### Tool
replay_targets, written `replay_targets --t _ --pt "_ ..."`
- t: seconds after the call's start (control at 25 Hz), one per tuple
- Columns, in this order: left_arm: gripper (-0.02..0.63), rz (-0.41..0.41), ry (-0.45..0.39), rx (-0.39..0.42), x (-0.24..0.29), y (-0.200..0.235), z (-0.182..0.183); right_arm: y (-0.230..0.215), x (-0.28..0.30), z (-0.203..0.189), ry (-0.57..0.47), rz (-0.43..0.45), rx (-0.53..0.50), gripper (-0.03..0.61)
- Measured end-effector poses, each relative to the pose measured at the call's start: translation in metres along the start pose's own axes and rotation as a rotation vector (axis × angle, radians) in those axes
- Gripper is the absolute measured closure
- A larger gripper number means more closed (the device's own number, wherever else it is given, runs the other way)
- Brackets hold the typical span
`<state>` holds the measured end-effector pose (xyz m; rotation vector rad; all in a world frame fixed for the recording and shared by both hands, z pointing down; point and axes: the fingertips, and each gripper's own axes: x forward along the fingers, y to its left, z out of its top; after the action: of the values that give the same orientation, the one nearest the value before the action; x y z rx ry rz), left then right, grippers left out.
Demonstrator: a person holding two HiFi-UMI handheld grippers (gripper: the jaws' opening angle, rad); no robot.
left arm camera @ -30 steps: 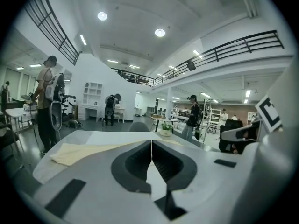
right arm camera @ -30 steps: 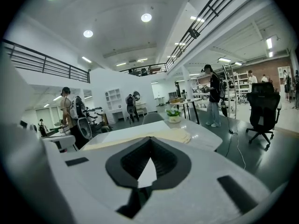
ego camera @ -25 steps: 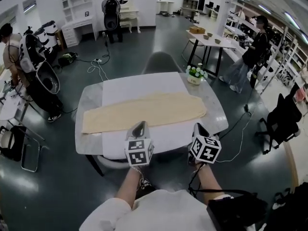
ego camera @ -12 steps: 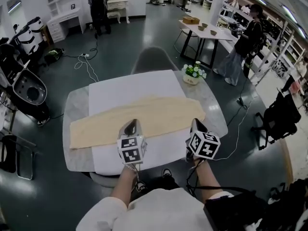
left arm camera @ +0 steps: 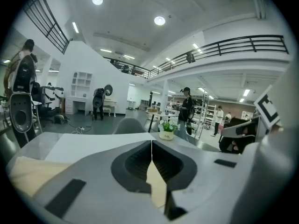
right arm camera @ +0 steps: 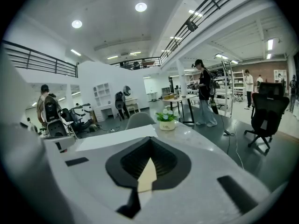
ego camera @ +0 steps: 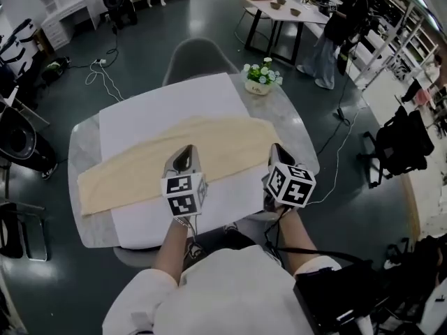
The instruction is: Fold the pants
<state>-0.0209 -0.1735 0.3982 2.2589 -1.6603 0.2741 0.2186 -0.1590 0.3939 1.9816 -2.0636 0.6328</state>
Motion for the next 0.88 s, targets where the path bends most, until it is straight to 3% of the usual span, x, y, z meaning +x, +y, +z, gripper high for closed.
replay_targets --t 0.28,0.52,0.8,0.84,0.88 --pt "0.604 -0.112 0.139 0.030 0.069 -0.062 -0.050 -0.096 0.009 -0.035 0.072 -0.170 0.006 0.586" --pt "0.604 -0.149 0.227 0.079 0.123 -0.100 -0.083 -0.141 0.067 -0.067 0.159 -0.164 0.059 0.586" --pt "0.604 -0.114 0.259 0.065 0.162 -0.099 -0.107 -0.167 0.130 -0.096 0.267 -0.139 0.106 0.579" --pt "0.604 -0.112 0.263 0.064 0.165 -0.098 -0.111 -0.168 0.137 -0.101 0.282 -0.127 0.117 0.507" --pt "0.604 -0.105 0.268 0.064 0.168 -0.097 -0.115 -0.170 0.143 -0.106 0.296 -0.120 0.127 0.483"
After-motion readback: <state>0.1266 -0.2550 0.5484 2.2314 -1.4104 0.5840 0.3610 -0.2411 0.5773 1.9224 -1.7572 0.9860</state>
